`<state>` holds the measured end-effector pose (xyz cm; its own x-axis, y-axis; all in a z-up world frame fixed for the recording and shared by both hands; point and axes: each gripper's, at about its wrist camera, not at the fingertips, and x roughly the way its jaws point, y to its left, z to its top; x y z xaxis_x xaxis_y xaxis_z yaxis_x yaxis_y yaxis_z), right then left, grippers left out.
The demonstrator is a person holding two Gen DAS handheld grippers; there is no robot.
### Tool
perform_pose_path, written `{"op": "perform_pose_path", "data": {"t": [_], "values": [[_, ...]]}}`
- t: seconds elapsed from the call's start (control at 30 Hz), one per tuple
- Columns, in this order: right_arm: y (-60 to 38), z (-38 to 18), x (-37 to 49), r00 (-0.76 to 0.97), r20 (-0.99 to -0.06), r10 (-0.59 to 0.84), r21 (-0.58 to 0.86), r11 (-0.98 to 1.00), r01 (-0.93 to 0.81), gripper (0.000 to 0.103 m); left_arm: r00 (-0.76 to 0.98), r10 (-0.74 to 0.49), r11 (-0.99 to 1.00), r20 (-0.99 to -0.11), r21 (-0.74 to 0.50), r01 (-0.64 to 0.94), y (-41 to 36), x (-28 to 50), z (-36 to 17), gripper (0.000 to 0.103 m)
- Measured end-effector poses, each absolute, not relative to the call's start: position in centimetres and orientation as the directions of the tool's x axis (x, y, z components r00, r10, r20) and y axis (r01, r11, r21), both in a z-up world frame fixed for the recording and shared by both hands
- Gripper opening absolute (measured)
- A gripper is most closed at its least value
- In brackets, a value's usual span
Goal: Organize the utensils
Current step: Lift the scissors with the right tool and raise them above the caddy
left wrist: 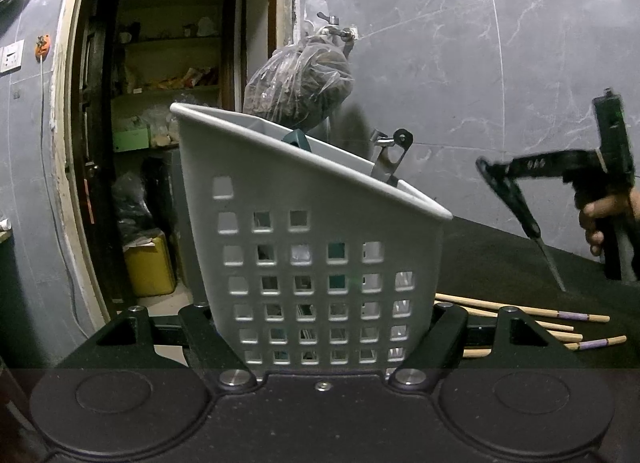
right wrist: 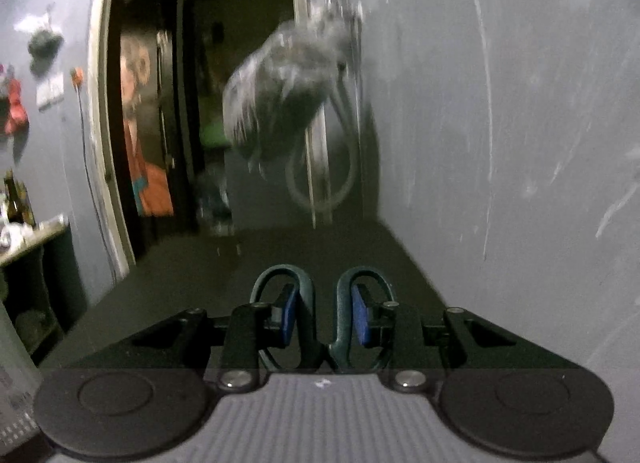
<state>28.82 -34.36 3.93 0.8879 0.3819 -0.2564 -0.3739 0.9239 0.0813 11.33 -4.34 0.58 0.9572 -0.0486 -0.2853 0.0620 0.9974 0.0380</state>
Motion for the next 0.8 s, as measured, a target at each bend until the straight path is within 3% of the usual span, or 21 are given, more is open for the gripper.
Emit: {"op": "perform_pose_path", "data": {"t": [0.23,0.37,0.8], "values": [[-34.4,5.1,25.3,0.928,-0.011,0.372,0.057,0.927,-0.370,0.033,0.957,-0.045,0.998,-0.286,0.039,0.058,-4.3,11.0,0.5,0.077],[-34.1,4.9,23.3,0.932,0.078,0.354,0.033,0.933,-0.357,0.033,0.957,-0.046,0.998,-0.286,0.036,0.058,-4.3,11.0,0.5,0.077],[-34.5,4.0,16.4,0.927,0.148,0.343,-0.001,0.938,-0.347,0.034,0.958,-0.047,0.997,-0.284,0.040,0.061,-4.2,11.1,0.3,0.077]]}}
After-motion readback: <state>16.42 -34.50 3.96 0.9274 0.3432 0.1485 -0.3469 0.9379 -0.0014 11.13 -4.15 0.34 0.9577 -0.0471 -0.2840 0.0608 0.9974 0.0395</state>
